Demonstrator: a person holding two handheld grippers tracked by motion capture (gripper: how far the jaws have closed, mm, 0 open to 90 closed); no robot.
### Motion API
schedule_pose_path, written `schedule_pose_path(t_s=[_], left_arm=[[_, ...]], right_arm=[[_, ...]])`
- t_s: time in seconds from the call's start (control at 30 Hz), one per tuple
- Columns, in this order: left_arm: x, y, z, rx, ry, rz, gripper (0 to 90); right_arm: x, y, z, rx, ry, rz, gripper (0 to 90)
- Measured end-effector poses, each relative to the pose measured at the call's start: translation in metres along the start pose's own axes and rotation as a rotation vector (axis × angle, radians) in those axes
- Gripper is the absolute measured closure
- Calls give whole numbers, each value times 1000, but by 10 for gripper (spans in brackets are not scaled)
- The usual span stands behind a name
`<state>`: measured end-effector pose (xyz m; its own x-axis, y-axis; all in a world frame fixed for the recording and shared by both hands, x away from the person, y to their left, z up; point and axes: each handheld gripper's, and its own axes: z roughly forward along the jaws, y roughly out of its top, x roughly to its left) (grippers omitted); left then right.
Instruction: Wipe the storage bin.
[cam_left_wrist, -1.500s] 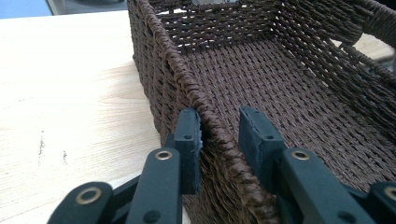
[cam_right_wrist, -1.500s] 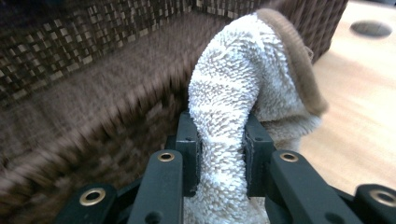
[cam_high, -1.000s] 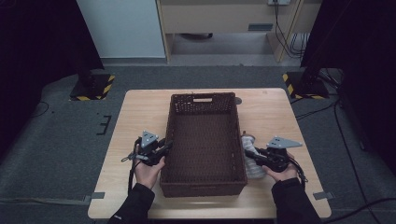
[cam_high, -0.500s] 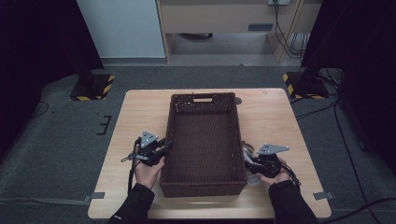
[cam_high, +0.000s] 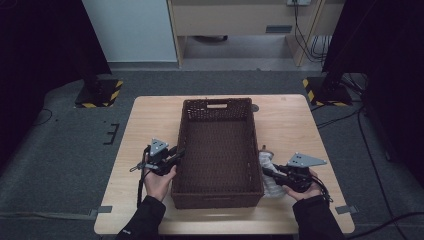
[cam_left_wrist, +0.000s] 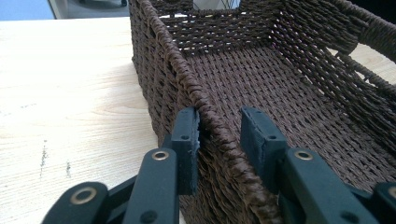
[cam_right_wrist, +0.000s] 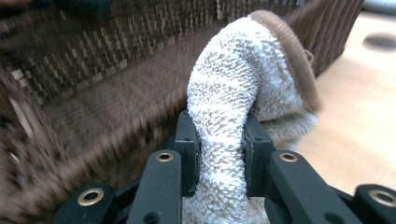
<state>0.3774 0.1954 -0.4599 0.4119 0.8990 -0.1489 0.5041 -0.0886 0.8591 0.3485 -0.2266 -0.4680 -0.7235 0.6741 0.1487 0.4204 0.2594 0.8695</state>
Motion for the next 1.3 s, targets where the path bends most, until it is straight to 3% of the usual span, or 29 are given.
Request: schedule_pose_path(t_s=[0.1,0.23,0.4,0.53,0.6,0.73,1.0,1.17,1.3], left_arm=[[1,0,0,-2,-1,1,647],[3,0,-1,-26,10,10,533],[2,3,-13,-52,-17,23,448],[-2,-1,-25,-30,-18,52,461],[-3,-4,-28,-15,-28,43,495],[-7,-12,-29,5,-48,37,549],[-12,-13,-24,16,-3,45,638],[-10,-11,-22,14,8,43,651],[-7,-9,-19,9,14,36,651]], right_arm=[[1,-9,14,77,1,-3,734],[0,-20,30,167,-11,3,733],[-1,-15,22,146,-23,9,731],[-1,-2,-3,-3,-15,28,732],[2,1,-11,-42,0,28,732],[8,-9,-5,16,20,19,732],[8,-25,19,164,17,24,729],[8,-17,12,134,8,15,727],[9,-4,-6,13,16,19,727]])
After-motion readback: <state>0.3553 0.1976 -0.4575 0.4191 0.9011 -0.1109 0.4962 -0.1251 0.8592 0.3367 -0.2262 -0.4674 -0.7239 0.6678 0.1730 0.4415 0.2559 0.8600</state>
